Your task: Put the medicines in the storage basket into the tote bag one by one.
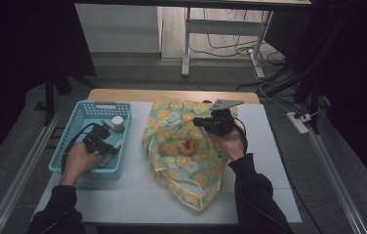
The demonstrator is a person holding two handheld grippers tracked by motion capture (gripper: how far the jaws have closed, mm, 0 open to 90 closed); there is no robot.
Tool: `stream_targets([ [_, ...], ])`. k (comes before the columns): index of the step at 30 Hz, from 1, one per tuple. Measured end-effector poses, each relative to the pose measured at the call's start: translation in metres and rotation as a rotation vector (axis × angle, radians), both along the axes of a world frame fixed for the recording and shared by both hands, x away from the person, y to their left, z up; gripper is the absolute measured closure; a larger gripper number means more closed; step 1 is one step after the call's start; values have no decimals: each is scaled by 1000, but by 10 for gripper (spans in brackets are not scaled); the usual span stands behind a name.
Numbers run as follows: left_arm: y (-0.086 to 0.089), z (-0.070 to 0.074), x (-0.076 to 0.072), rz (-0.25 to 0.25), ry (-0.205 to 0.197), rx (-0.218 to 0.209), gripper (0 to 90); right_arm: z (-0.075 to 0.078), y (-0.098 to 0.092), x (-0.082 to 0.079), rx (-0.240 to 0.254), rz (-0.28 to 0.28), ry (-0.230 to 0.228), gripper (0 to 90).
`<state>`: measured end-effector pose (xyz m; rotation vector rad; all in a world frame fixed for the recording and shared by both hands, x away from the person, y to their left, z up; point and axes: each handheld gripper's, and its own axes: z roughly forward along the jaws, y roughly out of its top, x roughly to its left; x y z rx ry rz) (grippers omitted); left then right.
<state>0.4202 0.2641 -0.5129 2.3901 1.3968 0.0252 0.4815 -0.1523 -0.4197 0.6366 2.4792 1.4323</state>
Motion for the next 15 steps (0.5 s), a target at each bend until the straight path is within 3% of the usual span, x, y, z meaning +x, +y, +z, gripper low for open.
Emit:
stream_targets([
  [11, 3, 1, 2, 55, 8, -7, 751, 1, 0, 0, 0, 0, -3, 899],
  [15, 5, 3, 3, 86, 14, -31, 751, 1, 0, 0, 0, -1, -4, 899],
])
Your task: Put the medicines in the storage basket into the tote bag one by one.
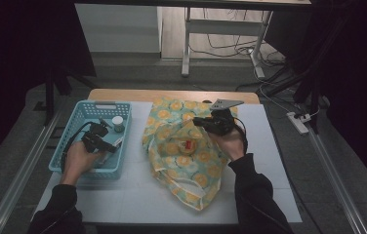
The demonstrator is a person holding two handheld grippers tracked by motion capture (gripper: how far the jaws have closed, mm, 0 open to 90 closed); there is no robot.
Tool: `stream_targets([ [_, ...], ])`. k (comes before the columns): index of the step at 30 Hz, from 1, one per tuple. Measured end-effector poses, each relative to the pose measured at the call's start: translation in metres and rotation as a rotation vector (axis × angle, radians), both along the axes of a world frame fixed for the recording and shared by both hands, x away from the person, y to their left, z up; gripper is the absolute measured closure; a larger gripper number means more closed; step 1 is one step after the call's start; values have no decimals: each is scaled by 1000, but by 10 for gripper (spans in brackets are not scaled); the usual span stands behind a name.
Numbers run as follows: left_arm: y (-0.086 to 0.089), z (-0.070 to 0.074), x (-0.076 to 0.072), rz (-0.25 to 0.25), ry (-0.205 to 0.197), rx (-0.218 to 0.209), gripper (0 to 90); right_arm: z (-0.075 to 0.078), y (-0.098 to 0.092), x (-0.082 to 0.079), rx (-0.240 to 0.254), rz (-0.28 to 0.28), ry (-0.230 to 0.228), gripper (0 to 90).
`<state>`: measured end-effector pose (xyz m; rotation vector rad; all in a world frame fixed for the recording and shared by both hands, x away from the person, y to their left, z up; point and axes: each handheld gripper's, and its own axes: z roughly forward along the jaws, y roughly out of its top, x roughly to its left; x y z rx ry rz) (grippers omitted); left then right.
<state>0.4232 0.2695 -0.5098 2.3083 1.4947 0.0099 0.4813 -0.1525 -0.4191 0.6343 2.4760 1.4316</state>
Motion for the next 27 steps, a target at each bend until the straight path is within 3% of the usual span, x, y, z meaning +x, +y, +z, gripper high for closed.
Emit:
stream_targets([
  [9, 5, 10, -2, 23, -62, 1, 752, 0, 0, 0, 4, -1, -5, 899],
  [15, 8, 19, -5, 50, -106, -49, 752, 1, 0, 0, 4, -5, -6, 899],
  [27, 11, 39, -17, 62, -191, -81, 753, 0, 0, 0, 6, -7, -5, 900],
])
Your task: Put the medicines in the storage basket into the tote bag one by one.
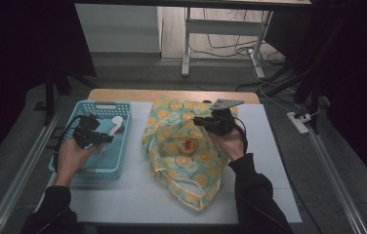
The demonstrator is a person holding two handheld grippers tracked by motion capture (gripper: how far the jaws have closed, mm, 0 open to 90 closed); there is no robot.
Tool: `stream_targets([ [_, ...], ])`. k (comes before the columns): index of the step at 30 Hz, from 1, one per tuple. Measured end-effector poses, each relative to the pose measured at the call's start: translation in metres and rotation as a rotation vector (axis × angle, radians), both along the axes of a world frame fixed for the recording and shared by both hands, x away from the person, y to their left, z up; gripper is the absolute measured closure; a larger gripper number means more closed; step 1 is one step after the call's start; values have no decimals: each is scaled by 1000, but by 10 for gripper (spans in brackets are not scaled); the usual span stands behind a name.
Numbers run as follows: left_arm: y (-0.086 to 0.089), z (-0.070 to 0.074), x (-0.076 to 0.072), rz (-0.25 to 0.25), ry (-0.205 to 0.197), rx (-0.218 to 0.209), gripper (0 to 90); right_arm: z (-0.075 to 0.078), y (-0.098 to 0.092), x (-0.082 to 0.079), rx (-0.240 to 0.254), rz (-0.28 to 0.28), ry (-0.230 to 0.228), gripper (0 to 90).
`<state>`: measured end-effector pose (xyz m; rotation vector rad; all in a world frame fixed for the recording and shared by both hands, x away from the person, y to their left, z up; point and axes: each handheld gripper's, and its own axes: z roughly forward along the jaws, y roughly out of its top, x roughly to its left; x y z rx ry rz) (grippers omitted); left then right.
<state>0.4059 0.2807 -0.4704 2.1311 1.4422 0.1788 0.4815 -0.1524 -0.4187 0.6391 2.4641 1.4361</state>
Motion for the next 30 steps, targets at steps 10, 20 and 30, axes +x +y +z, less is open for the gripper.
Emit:
stream_targets([
  [10, -2, 19, -13, -47, -57, -46, 753, 1, 0, -1, 5, 0, 2, 900],
  [20, -19, 33, -20, -122, -88, -74, 753, 2, 0, -1, 8, 2, -1, 899],
  [30, -48, 42, -23, -211, -108, -70, 753, 2, -1, -1, 10, 1, 1, 900],
])
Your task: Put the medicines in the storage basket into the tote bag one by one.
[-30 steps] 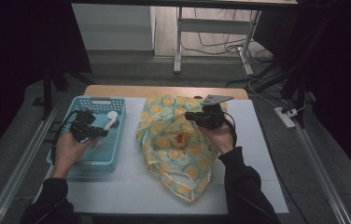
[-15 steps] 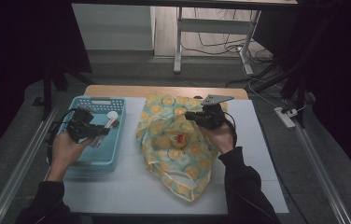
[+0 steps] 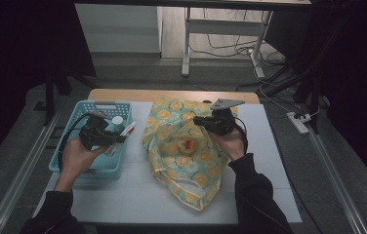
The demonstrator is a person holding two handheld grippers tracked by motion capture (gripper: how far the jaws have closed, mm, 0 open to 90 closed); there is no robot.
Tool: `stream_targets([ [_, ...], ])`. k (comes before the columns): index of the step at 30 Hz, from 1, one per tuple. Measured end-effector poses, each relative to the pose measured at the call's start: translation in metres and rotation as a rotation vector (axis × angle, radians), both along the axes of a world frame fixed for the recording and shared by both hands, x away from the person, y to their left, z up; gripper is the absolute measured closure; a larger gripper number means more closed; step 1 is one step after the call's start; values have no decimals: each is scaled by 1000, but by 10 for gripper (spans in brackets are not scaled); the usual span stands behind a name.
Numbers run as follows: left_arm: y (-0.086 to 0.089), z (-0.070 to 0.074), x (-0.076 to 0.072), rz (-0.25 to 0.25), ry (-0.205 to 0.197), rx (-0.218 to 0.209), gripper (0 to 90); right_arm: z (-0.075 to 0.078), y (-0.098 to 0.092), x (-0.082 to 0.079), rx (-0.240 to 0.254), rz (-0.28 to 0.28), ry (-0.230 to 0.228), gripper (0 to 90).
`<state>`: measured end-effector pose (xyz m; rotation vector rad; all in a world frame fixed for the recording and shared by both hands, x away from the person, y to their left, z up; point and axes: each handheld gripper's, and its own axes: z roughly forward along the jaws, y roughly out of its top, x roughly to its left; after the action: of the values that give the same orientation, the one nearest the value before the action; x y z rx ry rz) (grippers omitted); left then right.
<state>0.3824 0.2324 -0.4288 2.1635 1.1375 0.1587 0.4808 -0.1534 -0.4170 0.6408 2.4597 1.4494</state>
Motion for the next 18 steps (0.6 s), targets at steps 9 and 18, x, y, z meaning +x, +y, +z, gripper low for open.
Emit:
stream_targets([
  [9, -33, 9, -1, -83, -11, 6, 753, 1, 0, -1, 0, 0, -1, 900],
  [18, -66, 10, 3, -153, -13, 5, 753, 2, 0, -1, 7, 2, 6, 900],
])
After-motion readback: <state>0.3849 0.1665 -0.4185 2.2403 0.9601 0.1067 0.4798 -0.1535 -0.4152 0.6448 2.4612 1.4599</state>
